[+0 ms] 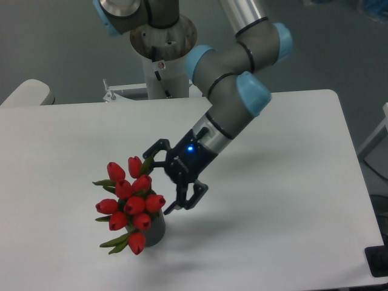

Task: Pick up the flowers from the vase
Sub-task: 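Move the open gripper to the tulip stems above the vase rim, then close the gripper around the tulip stems at the vase rim, then lift the tulip bunch up out of the grey vase, then hold the tulip bunch raised away from the vase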

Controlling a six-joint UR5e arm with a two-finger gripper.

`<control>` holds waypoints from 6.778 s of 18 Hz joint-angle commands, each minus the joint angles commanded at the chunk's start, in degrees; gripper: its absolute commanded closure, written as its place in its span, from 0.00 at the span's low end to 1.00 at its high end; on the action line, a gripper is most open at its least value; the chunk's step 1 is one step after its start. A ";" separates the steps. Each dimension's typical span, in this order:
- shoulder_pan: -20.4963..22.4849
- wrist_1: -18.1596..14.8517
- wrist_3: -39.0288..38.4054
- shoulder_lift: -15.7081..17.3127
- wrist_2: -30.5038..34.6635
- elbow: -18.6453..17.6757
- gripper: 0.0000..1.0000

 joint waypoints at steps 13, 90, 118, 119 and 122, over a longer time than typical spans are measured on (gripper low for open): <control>-0.79 1.67 -0.35 -1.76 -0.97 0.44 0.06; 20.29 2.46 -24.00 -0.26 -10.63 16.43 0.61; 21.88 2.11 -16.87 1.58 -4.92 14.41 0.60; 21.88 2.11 -16.87 1.58 -4.83 14.32 0.60; 21.88 2.11 -16.87 1.58 -4.92 14.41 0.60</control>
